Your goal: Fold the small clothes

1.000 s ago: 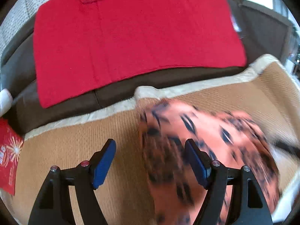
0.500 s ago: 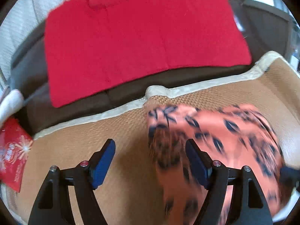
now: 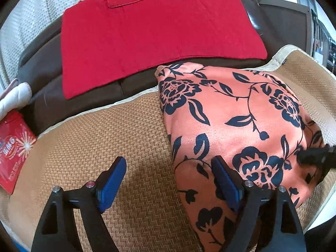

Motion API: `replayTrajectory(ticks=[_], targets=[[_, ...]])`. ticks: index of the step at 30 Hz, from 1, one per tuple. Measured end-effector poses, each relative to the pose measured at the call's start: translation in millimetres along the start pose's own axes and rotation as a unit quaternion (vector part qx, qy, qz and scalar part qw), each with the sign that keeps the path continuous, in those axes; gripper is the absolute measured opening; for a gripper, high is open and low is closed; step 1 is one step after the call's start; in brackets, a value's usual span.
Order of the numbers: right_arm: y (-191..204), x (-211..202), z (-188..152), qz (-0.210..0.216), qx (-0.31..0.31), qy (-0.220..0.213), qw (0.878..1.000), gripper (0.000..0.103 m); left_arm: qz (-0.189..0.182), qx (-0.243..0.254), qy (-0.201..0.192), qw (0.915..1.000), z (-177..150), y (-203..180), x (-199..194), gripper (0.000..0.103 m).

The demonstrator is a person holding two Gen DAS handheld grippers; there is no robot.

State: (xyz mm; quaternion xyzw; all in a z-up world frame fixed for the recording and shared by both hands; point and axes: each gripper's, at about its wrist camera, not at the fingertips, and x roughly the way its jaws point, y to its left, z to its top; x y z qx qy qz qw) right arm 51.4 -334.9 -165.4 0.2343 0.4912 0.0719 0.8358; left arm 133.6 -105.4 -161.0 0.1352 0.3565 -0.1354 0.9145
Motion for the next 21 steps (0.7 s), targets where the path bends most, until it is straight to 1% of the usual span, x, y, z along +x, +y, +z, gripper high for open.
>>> replayTrajectory(ticks=[1,2,4,6,8,10,11,12,13,14,15,17,21], targets=[[1.0,-6.4,2.3,0.009,0.004,-0.010,1.000,0.028,-0.004,-0.004,0.001,1.0000,-0.1,2.4,9.1,0.086],[2.5,-13.6,7.7,0.017,0.013,-0.026,0.999,0.028,-0.010,-0.008,0.003,0.9999,1.0,4.2,10.0,0.086],[4.4,-27.1,23.0,0.015,0.023,-0.060,0.998,0.029,-0.017,-0.010,0.006,0.9998,4.4,7.7,12.7,0.086],[11.5,-31.9,45.2,-0.003,0.021,-0.088,0.996,0.029,-0.021,-0.009,0.005,0.9997,4.0,12.7,19.8,0.086],[16.6,-26.3,65.9,-0.031,0.024,-0.099,0.994,0.029,-0.029,-0.012,0.008,0.9995,5.4,16.3,21.5,0.086],[16.0,-11.0,88.0,-0.035,0.040,-0.092,0.994,0.029,-0.039,-0.020,0.013,0.9990,6.7,20.5,23.5,0.086],[10.7,7.6,99.0,-0.042,0.056,-0.072,0.995,0.029,-0.041,-0.023,0.015,0.9988,5.8,22.4,27.0,0.086],[5.1,24.8,103.0,-0.053,0.065,-0.055,0.995,0.030,-0.044,-0.025,0.016,0.9986,5.4,23.9,30.0,0.086],[-2.2,46.2,107.2,-0.075,0.067,-0.035,0.994,0.031,-0.049,-0.025,0.015,0.9984,6.3,24.3,30.4,0.086],[-6.7,63.2,108.5,-0.077,0.065,-0.028,0.995,0.031,-0.047,-0.024,0.014,0.9985,5.8,24.0,32.5,0.086],[-8.4,67.0,109.2,-0.070,0.064,-0.044,0.995,0.031,-0.046,-0.022,0.013,0.9986,6.2,23.8,32.8,0.086],[-4.1,61.4,114.6,-0.073,0.071,-0.037,0.994,0.031,-0.045,-0.020,0.013,0.9987,6.8,24.9,31.1,0.086],[9.3,52.7,117.6,-0.078,0.052,-0.053,0.994,0.032,-0.049,-0.028,0.017,0.9983,6.1,26.3,38.1,0.086]])
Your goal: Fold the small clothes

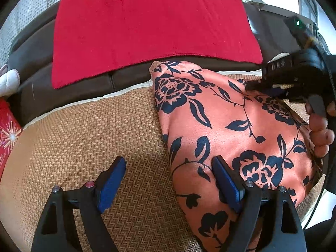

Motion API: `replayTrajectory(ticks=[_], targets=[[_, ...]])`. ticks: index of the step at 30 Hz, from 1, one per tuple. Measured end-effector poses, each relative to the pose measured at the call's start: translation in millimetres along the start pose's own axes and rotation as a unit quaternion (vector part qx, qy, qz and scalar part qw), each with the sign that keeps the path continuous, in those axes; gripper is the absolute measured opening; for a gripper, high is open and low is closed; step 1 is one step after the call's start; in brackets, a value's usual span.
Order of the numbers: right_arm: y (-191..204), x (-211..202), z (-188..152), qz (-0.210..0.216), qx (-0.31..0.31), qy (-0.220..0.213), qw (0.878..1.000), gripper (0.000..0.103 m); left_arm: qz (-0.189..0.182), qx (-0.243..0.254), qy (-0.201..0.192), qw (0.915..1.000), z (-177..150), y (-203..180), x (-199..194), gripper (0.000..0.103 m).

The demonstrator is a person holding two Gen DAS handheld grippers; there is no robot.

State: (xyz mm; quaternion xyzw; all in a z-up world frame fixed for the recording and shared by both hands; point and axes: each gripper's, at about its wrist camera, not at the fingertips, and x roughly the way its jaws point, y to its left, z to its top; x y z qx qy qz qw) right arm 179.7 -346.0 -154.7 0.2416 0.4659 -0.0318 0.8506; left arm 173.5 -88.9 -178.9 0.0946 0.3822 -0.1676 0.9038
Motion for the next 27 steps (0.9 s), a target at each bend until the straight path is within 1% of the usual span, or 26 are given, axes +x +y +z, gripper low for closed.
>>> replayTrajectory(ticks=[2,5,6,8,10,11,13,14,19,21,22,23,24,25,27], targets=[[9.6,-13.6,-1.4,0.027,-0.021,-0.018,0.999,0.032,0.001,0.002,-0.001,1.0000,-0.2,-0.9,0.1,0.086],[40.0,-21.8,-1.3,0.082,-0.063,-0.040,0.994,0.032,0.002,0.000,-0.001,1.0000,-0.2,-2.8,0.0,0.086],[50.4,-20.0,-0.9,0.099,-0.074,-0.040,0.992,0.032,0.002,0.001,-0.002,1.0000,-0.2,-3.1,1.3,0.086],[61.7,-11.2,1.6,0.119,-0.085,-0.028,0.989,0.032,0.003,0.002,-0.003,1.0000,-0.3,-3.5,2.2,0.086],[68.6,3.0,4.4,0.124,-0.086,-0.006,0.989,0.032,0.003,0.003,-0.003,1.0000,-0.9,-4.4,-1.0,0.086],[69.4,20.1,5.3,0.120,-0.081,0.024,0.989,0.036,0.002,0.004,-0.003,1.0000,-0.7,-4.5,-1.3,0.086],[68.7,50.8,2.5,0.108,-0.077,0.078,0.988,0.039,0.003,0.004,-0.003,1.0000,0.1,-4.5,-3.6,0.086],[68.0,55.9,1.7,0.109,-0.077,0.076,0.988,0.039,0.000,0.002,-0.001,1.0000,1.0,-4.0,-2.6,0.086],[69.3,55.2,0.9,0.111,-0.079,0.068,0.988,0.039,-0.017,-0.013,0.005,0.9998,2.3,-1.1,0.9,0.088],[67.1,53.8,-1.0,0.117,-0.075,0.062,0.988,0.039,-0.037,-0.027,0.012,0.9989,2.6,3.9,2.4,0.088],[60.6,44.8,-2.1,0.119,-0.073,0.058,0.988,0.039,-0.061,-0.044,0.022,0.9970,2.9,10.8,6.1,0.088],[57.4,36.8,-2.6,0.121,-0.070,0.054,0.989,0.038,-0.076,-0.057,0.029,0.9951,4.4,15.9,6.4,0.088],[55.6,27.0,-3.5,0.123,-0.068,0.046,0.989,0.039,-0.094,-0.077,0.030,0.9922,6.5,23.5,4.0,0.088],[52.6,14.7,-4.8,0.124,-0.068,0.034,0.989,0.039,-0.103,-0.094,0.019,0.9900,7.8,30.2,-0.5,0.088],[44.0,-8.6,-9.1,0.128,-0.073,0.006,0.989,0.039,-0.105,-0.116,-0.012,0.9876,10.2,40.9,-12.1,0.088]])
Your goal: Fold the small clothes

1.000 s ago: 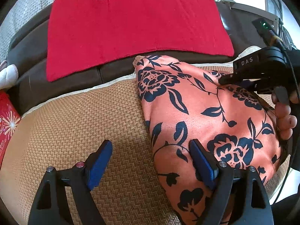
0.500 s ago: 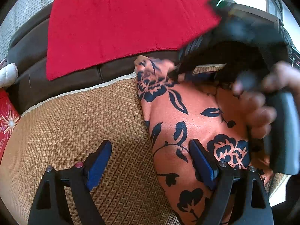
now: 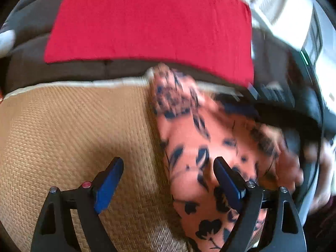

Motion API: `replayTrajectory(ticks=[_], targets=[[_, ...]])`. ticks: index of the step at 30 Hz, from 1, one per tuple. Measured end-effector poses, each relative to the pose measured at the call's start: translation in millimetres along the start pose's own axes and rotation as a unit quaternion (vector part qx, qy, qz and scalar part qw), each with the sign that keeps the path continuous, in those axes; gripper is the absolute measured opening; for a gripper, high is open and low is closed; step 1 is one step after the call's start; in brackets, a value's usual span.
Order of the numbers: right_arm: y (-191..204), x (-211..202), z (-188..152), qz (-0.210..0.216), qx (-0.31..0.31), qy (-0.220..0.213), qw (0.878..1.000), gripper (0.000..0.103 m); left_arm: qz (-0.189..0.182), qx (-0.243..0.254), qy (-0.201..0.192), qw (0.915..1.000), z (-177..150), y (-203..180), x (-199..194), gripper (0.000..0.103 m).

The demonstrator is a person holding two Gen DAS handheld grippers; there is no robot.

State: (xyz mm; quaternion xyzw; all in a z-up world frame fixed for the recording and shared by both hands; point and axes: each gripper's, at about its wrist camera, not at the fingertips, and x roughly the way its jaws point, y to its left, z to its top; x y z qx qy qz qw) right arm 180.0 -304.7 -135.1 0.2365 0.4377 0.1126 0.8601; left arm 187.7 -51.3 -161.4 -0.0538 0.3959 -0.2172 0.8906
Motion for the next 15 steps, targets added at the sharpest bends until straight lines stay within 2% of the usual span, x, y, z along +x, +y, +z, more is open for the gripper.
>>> replayTrajectory(ticks=[2,6,8,9,10,11,13,15], targets=[[-3.5,-31.2,-8.1,-0.007,-0.008,-0.026,1.000,0.039,-0.003,-0.016,-0.023,0.9996,5.3,5.8,-9.7,0.088],[-17.9,-77.0,-23.3,-0.020,0.009,-0.058,0.998,0.041,0.019,-0.057,-0.006,0.9982,5.8,10.6,-0.2,0.088],[-24.7,-90.1,-32.8,-0.030,0.010,-0.064,0.997,0.043,0.030,-0.060,0.003,0.9978,3.4,7.0,9.9,0.088],[-30.1,-92.6,-40.5,-0.039,0.010,-0.057,0.998,0.050,0.048,-0.046,0.016,0.9977,0.2,0.9,18.0,0.088],[-33.8,-92.0,-45.6,-0.049,0.014,-0.048,0.998,0.062,0.062,-0.025,0.030,0.9973,-4.8,-5.9,26.5,0.088],[-40.7,-87.2,-50.0,-0.064,0.022,-0.031,0.997,0.062,0.069,-0.010,0.034,0.9970,-8.5,-10.4,32.1,0.088],[-59.8,-62.6,-57.4,-0.090,0.044,0.019,0.995,0.062,0.077,0.012,0.015,0.9969,-13.1,-17.9,32.1,0.089],[-62.4,-59.4,-54.2,-0.093,0.041,0.012,0.995,0.062,0.095,0.038,0.010,0.9947,-15.6,-22.3,34.0,0.094]])
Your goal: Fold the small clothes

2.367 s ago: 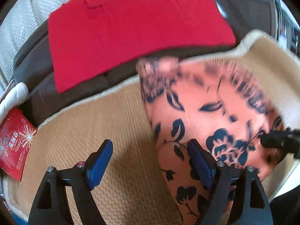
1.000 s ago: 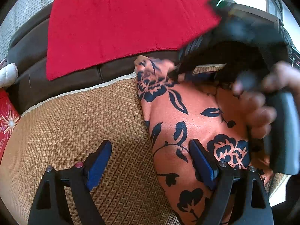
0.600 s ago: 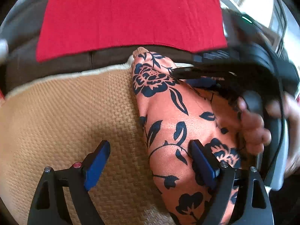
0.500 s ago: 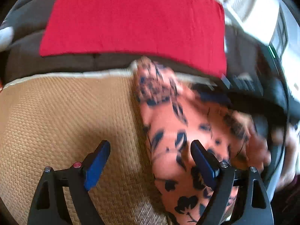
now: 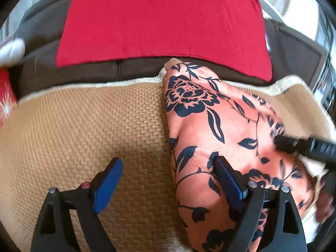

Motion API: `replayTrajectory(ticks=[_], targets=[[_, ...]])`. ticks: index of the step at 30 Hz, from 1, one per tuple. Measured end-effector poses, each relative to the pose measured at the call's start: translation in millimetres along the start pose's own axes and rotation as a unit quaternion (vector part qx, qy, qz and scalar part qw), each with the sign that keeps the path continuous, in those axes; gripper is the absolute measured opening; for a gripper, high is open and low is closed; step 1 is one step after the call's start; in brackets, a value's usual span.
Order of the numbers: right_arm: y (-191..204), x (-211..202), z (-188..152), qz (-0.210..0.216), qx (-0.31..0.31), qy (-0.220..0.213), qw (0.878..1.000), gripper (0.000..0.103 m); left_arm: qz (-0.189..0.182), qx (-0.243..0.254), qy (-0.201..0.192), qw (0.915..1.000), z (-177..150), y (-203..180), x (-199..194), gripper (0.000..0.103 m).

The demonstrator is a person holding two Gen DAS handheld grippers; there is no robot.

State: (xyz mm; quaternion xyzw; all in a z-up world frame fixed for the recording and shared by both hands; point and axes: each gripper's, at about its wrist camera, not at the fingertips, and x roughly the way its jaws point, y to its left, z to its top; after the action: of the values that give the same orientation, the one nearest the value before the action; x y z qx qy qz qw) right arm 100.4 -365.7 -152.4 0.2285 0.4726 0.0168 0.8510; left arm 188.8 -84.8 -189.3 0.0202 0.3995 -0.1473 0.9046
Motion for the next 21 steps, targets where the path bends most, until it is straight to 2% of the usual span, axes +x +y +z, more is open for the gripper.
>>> replayTrajectory(ticks=[3,6,9,12,15,18,19,21], targets=[[1.9,-0.9,3.2,-0.002,-0.002,0.000,1.000,0.063,0.003,0.011,0.001,0.9999,-1.1,0.8,4.5,0.096],[4.7,-8.4,9.9,0.007,0.004,-0.015,1.000,0.063,-0.015,0.014,0.010,0.9997,5.1,7.8,0.9,0.096],[4.3,-17.1,18.4,0.045,0.014,-0.043,0.998,0.063,-0.045,-0.013,0.008,0.9989,11.6,23.3,-6.9,0.096],[14.6,-10.3,20.2,0.036,-0.005,-0.038,0.999,0.063,-0.037,-0.020,0.009,0.9991,12.7,31.2,-12.1,0.095],[21.9,11.2,19.5,-0.016,-0.021,-0.014,1.000,0.063,-0.050,0.017,0.002,0.9986,10.0,24.4,-23.4,0.095],[23.4,12.3,21.1,-0.023,-0.024,-0.018,0.999,0.063,-0.075,0.078,-0.023,0.9939,-1.1,1.9,-48.0,0.095],[22.3,12.4,20.9,-0.021,-0.024,-0.018,0.999,0.063,-0.071,0.100,-0.029,0.9920,-4.9,-5.2,-53.5,0.095],[19.6,9.8,18.4,-0.018,-0.022,-0.020,0.999,0.063,-0.010,0.158,-0.014,0.9873,-11.8,-23.8,-43.4,0.096]])
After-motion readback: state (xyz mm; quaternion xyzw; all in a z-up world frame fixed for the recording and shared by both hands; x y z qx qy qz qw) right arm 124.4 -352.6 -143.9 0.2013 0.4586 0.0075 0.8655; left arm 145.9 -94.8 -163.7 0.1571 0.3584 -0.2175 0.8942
